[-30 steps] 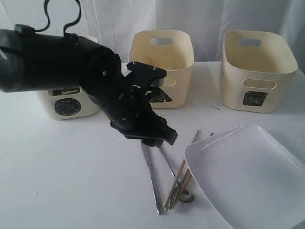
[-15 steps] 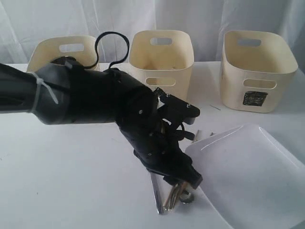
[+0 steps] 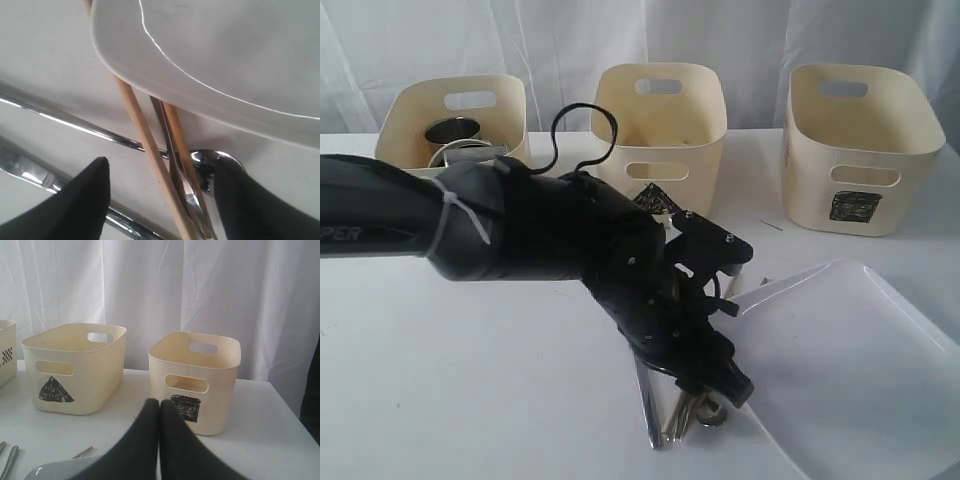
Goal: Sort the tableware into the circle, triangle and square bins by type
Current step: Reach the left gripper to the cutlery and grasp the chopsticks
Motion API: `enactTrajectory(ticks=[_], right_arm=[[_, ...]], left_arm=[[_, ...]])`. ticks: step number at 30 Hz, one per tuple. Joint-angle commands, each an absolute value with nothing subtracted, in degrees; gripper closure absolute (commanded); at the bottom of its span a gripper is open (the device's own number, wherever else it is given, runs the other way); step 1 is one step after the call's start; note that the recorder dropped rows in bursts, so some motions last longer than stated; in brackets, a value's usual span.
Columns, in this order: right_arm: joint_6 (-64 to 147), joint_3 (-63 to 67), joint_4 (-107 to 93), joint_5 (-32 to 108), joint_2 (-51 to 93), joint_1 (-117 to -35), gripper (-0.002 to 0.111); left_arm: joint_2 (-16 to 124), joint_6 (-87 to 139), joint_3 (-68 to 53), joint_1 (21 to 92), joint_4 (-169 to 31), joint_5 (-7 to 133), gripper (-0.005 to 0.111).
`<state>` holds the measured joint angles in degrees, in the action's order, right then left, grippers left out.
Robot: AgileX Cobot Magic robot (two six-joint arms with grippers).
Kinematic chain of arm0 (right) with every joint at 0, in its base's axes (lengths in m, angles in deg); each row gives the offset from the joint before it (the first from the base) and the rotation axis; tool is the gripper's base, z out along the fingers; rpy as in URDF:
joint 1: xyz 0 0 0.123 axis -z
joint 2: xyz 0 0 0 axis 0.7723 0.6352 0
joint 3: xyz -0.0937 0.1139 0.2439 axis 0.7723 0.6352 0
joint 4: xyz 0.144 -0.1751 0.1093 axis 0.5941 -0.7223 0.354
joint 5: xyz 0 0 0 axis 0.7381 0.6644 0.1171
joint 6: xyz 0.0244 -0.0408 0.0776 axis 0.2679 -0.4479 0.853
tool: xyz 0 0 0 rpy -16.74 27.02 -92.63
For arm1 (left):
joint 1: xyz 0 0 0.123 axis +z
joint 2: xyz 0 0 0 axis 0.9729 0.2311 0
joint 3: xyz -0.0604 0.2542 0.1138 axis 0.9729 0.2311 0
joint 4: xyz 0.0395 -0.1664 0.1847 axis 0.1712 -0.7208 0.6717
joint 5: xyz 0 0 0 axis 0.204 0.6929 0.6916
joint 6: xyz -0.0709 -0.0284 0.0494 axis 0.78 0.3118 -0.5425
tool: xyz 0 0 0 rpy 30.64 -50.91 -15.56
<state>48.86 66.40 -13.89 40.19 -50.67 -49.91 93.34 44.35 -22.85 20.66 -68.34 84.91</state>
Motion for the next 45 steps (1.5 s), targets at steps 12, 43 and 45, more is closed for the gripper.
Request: enactTrajectory(ticks=[12,43,45], right_arm=[[48.71,66.78,-14.34,40.06,-51.04,-50.09,0.108],[48.71,66.78,-14.34,40.06,-51.04,-50.09,0.108],[48.71,66.78,-14.34,40.06,-51.04,-50.09,0.108]], left_arm=[[95.81,43.04,-22.45,20.54,-68.35,82.05,0.043],[97.96,43.37,-22.45,21.67,-64.18,82.09,0.057],[97.96,43.37,-22.45,21.67,-64.18,82.39,0.062]])
